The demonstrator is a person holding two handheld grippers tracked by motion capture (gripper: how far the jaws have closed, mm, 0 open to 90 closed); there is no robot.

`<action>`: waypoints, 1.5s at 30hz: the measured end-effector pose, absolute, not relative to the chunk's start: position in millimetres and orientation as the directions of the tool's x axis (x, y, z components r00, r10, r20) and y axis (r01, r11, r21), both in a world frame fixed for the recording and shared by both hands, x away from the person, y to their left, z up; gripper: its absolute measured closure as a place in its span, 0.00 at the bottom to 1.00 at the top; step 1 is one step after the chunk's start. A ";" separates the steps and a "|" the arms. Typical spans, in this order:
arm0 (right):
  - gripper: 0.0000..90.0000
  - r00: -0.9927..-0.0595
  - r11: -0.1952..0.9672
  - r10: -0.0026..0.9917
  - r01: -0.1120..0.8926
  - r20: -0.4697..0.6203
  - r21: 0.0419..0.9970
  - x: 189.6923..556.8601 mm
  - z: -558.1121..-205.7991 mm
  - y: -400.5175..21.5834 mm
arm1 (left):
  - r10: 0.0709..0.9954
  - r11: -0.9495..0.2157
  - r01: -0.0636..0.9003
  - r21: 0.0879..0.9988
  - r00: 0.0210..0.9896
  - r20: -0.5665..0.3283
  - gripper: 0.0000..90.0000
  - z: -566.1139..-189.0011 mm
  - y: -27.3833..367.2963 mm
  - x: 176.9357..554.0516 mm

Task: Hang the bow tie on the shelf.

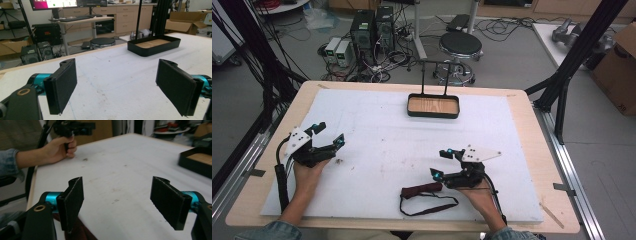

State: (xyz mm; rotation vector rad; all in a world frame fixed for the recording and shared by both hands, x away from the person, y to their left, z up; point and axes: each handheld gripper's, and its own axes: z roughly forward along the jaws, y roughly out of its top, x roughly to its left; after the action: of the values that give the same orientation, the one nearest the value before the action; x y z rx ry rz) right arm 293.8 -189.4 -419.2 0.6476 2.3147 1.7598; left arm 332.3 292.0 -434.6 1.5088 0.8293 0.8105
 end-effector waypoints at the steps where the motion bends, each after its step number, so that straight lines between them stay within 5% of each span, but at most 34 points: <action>1: 0.32 -0.900 0.229 0.416 0.242 0.130 0.943 293.3 -420.3 -185.6 | 0.861 -0.074 0.055 0.996 0.507 0.036 0.19 -434.6 292.1 332.3; 22: 0.64 -0.971 0.535 0.211 0.209 0.111 0.819 290.7 -440.7 -149.2 | 0.863 -0.074 0.060 0.995 0.505 0.034 0.19 -434.8 292.3 332.4; 32: 0.83 -0.979 0.567 0.173 0.190 0.110 0.802 288.8 -443.3 -146.2 | 0.863 -0.073 0.063 0.995 0.504 0.031 0.19 -435.3 292.2 332.9; 45: 0.86 -0.955 0.469 0.280 0.222 0.094 0.855 293.5 -430.6 -162.1 | 0.861 -0.073 0.069 0.995 0.507 0.028 0.19 -435.7 292.2 333.3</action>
State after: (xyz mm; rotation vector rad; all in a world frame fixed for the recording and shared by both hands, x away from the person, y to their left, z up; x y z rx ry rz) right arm 293.5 -162.1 -430.6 0.4511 2.6418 1.5239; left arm 333.3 292.2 -435.7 1.5147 0.8402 0.8016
